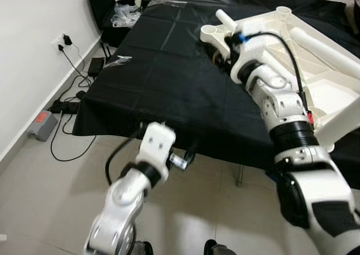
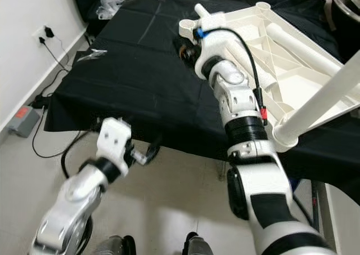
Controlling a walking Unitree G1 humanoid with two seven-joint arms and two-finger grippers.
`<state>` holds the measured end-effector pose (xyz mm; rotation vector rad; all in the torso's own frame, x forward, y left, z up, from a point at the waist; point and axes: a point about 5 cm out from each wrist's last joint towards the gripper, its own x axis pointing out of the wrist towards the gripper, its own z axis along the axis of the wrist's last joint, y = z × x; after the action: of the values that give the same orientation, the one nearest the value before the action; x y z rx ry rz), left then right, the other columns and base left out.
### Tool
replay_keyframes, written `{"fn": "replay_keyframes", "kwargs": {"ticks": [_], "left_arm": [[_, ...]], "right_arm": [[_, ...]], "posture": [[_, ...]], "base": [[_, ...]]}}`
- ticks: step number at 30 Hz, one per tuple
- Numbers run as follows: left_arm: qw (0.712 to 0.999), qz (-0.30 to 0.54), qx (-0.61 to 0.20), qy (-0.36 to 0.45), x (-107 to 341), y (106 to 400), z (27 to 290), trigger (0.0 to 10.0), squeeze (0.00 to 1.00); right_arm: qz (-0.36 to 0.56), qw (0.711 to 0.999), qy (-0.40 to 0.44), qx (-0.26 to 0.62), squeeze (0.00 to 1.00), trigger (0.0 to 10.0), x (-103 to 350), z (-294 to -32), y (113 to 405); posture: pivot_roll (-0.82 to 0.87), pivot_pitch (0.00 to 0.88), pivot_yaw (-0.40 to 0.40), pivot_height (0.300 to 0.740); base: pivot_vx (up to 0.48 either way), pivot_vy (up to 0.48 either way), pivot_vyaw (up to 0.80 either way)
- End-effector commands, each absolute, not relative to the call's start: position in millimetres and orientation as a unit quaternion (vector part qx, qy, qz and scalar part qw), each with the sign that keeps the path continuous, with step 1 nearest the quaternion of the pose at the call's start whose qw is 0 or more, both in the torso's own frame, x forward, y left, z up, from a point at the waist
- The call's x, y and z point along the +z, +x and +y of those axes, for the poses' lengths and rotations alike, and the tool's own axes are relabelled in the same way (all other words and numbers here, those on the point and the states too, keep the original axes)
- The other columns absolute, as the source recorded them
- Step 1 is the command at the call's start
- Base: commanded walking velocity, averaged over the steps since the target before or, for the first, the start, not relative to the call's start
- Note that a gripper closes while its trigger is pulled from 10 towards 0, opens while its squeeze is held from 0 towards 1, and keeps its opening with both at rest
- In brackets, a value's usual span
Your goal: Building children table
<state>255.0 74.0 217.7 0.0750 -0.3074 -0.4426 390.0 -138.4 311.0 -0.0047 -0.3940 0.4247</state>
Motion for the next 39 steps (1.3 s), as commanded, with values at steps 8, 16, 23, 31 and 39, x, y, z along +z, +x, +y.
{"fn": "replay_keyframes", "kwargs": {"ticks": [8,16,23,31,39], "left_arm": [[0.968,-0.184,-0.166,0.048,238,270,83,10.0,0.0],[0.965,-0.203,-0.155,0.058,247,275,84,10.0,0.0],[0.964,-0.203,-0.157,0.063,246,276,83,10.0,0.0],[0.967,-0.195,-0.156,0.059,244,276,82,10.0,0.0],[0.971,-0.177,-0.149,0.06,237,275,83,10.0,0.0]], "right_arm": [[-0.237,0.953,0.011,0.187,0.0,10.0,288,-136,351],[-0.215,0.962,0.02,0.168,0.0,10.0,262,-142,330],[-0.208,0.966,0.017,0.156,0.0,10.0,262,-145,325],[-0.213,0.962,-0.004,0.169,0.0,10.0,277,-144,328],[-0.185,0.965,-0.059,0.177,0.0,10.0,292,-151,346]], "posture": [[0.11,0.177,-0.032,0.74],[0.1,0.123,-0.023,0.74],[0.11,0.114,-0.027,0.74],[0.11,0.127,-0.032,0.74],[0.11,0.14,-0.034,0.74]], "base": [[0.0,0.0,0.0],[0.282,0.0,0.0],[0.359,0.0,0.0],[0.272,0.0,0.0],[0.0,0.0,0.0]]}}
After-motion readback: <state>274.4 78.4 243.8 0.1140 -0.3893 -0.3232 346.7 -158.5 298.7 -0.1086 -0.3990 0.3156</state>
